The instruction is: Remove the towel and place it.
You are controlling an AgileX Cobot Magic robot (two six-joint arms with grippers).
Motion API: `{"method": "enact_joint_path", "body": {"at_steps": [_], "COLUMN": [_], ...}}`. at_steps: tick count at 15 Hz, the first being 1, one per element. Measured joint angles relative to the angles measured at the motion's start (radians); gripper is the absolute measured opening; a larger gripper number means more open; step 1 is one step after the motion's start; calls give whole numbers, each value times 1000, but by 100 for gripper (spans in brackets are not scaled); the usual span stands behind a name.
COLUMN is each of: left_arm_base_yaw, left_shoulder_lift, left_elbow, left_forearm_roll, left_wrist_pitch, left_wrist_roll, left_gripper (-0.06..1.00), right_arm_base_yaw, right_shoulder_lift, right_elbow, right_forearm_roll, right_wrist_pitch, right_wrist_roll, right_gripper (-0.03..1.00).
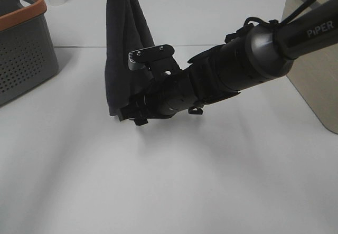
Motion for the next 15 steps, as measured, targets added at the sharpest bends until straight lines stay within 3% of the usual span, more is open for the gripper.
{"method": "enact_joint_path", "body": {"at_steps": [7,10,12,13,15], "left_arm_base_yaw": [0,-39,-111,-192,-266], "left_shoulder_lift": [0,0,0,0,0], "left_elbow": [-6,-71,-87,-90,-114], "left_forearm_roll": [-23,-11,23,35,54], "left_wrist_pitch": [-28,-1,86,234,388], "left_wrist_roll": [-10,-47,-55,-53,6], "left_gripper": [0,0,0,0,0], "right_arm_base_yaw": [2,2,2,2,2], "right_shoulder_lift": [-28,-103,-176,-214,-217], "right_elbow": [-23,7,83,130,143], "right_forearm_roll": [-2,-2,-2,-2,-1], "right_wrist_pitch": [52,54,50,53,60], "right_wrist_roll": [-22,-28,-44,-52,-53], "right_gripper": [66,66,66,66,65]}}
